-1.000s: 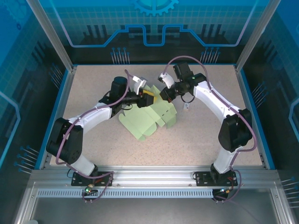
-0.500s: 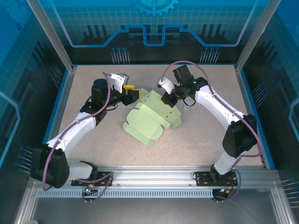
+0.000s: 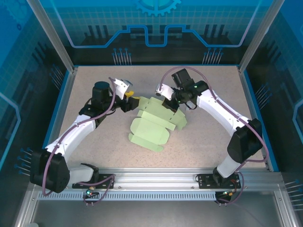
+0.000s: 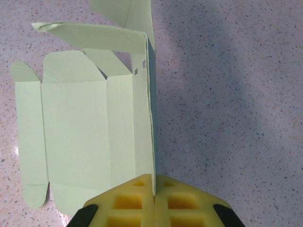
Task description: Fold the paper box
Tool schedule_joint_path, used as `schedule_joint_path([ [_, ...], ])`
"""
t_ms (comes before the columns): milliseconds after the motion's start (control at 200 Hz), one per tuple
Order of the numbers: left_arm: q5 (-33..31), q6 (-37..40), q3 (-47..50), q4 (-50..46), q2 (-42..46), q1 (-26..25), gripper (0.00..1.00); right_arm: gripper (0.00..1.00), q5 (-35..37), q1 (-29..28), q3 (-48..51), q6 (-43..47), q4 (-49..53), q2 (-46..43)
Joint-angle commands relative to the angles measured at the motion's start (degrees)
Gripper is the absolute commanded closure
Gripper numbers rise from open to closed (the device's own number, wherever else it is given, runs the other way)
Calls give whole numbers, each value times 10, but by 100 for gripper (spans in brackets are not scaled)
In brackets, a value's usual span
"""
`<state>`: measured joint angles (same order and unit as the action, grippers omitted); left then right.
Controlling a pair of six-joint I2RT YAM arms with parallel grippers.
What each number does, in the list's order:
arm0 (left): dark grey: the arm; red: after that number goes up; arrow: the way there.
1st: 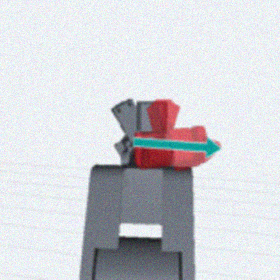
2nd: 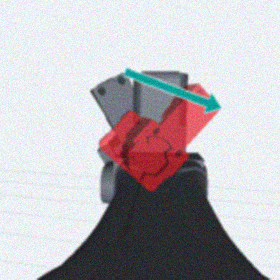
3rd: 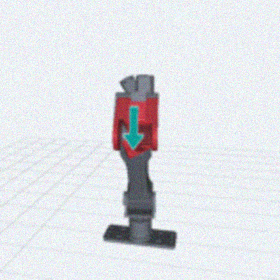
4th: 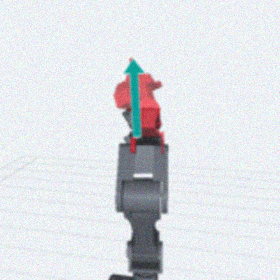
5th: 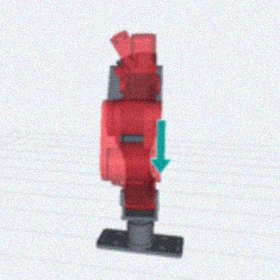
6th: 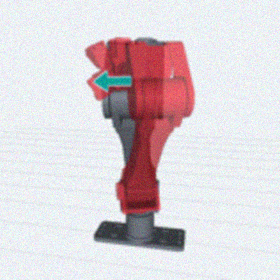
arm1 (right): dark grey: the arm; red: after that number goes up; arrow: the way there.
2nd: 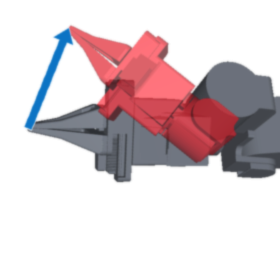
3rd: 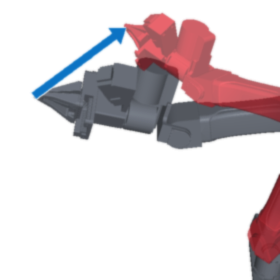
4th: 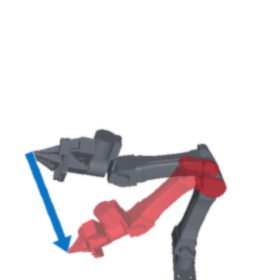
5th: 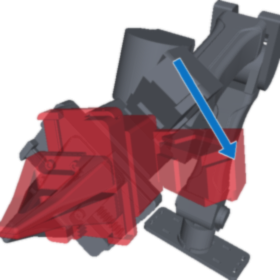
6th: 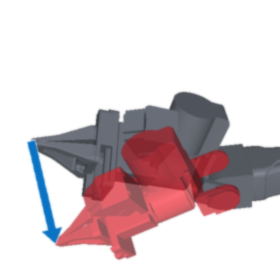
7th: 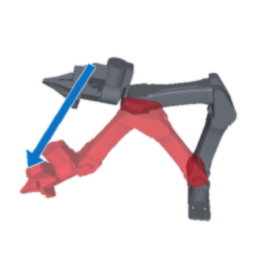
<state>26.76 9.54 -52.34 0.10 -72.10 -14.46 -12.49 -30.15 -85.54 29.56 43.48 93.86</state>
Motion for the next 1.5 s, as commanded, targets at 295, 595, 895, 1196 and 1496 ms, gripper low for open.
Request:
schedule_joint_path([
  [295,-5,63,10,-13,30,1,40,100,-11,-5,6,15,13,-33],
  [595,22,151,-26,-94,-22,1,38,100,-29,-5,0,35,32,-40],
  [895,85,152,-66,-104,-73,1,41,100,-35,-5,-3,44,44,-46],
  [1196,147,183,-127,-178,-121,1,55,100,-39,-4,-11,56,55,-45],
  [1496,166,202,-153,-217,-139,1,63,100,-41,-3,-24,61,69,-41],
])
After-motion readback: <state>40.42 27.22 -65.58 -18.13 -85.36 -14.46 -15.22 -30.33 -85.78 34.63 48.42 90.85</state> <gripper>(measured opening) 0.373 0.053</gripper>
